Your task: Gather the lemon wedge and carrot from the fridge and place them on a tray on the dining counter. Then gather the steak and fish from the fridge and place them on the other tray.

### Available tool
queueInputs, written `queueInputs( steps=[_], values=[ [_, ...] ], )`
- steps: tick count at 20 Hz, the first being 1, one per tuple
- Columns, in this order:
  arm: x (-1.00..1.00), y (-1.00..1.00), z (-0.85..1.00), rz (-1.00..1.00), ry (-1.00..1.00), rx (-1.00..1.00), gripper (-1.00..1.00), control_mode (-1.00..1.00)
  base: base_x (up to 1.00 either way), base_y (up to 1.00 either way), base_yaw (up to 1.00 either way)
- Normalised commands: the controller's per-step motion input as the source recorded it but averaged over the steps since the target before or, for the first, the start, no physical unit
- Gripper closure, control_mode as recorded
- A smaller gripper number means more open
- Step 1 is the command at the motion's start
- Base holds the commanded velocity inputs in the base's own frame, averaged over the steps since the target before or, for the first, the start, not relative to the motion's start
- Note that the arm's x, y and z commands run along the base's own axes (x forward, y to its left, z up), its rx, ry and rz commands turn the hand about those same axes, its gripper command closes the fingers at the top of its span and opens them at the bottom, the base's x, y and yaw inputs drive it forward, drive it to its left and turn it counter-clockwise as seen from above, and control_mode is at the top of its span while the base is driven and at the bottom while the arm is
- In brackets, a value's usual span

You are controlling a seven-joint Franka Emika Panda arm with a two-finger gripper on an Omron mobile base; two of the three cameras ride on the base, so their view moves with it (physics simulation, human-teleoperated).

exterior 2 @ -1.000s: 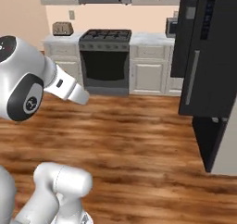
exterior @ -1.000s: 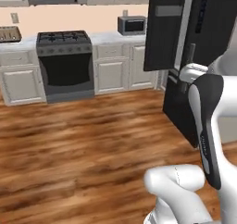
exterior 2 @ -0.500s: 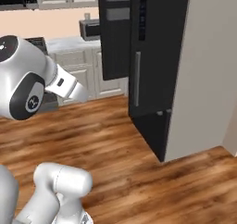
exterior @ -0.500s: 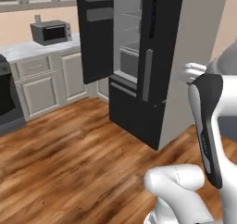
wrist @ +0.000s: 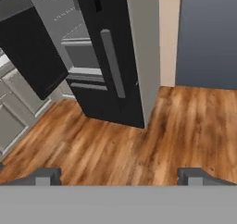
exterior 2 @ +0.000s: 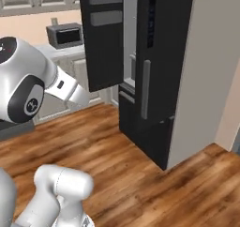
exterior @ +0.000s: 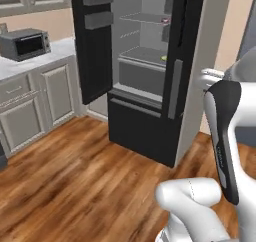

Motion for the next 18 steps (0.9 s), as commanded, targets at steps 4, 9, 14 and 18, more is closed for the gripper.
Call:
queueInputs(
  steps=[4, 9, 14, 18],
  values=[
    [0.0, 0.0, 0.0, 0.0, 0.0, 0.0, -1.0, 1.0, 0.59, 1.0, -0.47],
    [0.0, 0.0, 0.0, 0.0, 0.0, 0.0, -1.0, 1.0, 0.58, 1.0, -0.47],
    [0.0, 0.0, 0.0, 0.0, 0.0, 0.0, -1.0, 1.0, 0.52, 1.0, -0.45],
    [0.0, 0.0, 0.0, 0.0, 0.0, 0.0, -1.0, 1.0, 0.61, 1.0, -0.43]
  ],
)
